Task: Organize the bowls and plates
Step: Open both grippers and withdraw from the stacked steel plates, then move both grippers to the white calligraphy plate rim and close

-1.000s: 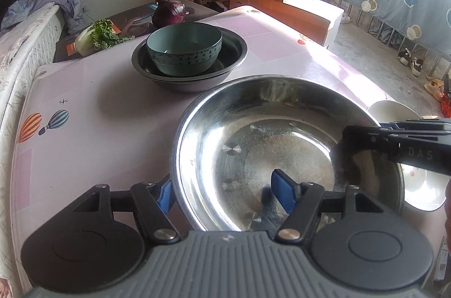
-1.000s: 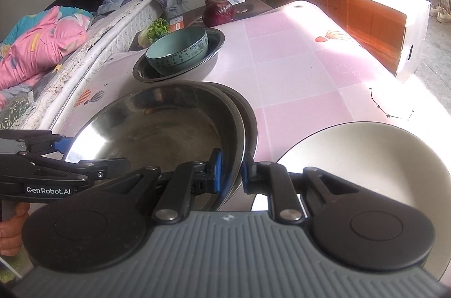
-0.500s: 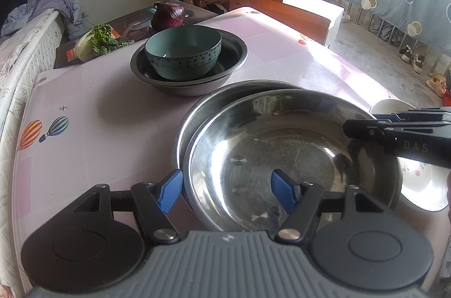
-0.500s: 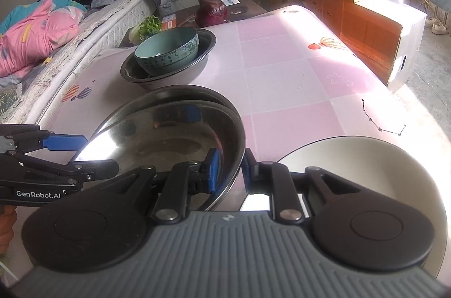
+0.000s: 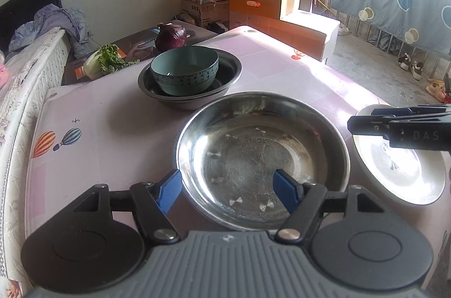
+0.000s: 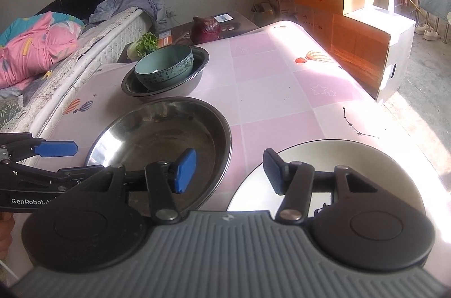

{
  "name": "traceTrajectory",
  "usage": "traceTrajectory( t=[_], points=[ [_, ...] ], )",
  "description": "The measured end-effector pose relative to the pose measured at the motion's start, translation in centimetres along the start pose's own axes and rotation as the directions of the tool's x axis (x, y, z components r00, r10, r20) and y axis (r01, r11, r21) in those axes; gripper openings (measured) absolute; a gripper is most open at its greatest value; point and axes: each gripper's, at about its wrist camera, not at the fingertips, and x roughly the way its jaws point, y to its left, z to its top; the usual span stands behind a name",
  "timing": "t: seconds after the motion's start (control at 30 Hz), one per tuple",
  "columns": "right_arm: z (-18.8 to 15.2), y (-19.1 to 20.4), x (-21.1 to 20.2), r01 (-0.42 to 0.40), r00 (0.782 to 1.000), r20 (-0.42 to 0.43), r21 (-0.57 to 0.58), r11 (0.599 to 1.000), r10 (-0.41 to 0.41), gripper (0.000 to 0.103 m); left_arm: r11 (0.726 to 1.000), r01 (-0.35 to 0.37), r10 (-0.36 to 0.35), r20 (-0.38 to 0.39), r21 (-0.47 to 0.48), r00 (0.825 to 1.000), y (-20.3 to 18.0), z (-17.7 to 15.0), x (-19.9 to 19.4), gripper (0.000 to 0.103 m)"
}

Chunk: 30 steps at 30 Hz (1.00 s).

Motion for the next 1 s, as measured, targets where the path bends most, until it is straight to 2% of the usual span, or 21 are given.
traceTrajectory(
  t=[0.3, 0.53, 0.83, 1.0],
  points=[
    [-3.2, -3.9, -5.7, 0.015, 0.999, 0.048, 0.109, 0.994, -0.02, 0.058, 0.998, 0.063, -0.063, 0.036, 0.002, 0.997, -2.9, -2.2, -3.6, 0.08],
    [-6.8, -6.8, -9.4, 0.049, 0.996, 0.059, 0.197, 0.979, -0.061, 0.069, 0.993, 0.116, -0.117, 0.02, 0.008, 0.993, -5.6, -4.5, -4.5, 0.082],
    [-11.2, -9.5, -11.3, 0.071, 0.995, 0.047, 0.293, 0.953, -0.088, 0.072, 0.987, 0.158, -0.158, -0.027, -0.014, 0.987, -7.9, -6.6, -3.8, 0.082],
    [-11.6, -11.0, -11.5, 0.072, 0.994, 0.058, 0.331, 0.941, -0.096, 0.072, 0.983, 0.185, -0.185, 0.017, -0.012, 0.983, -8.9, -6.2, -3.5, 0.082]
  ],
)
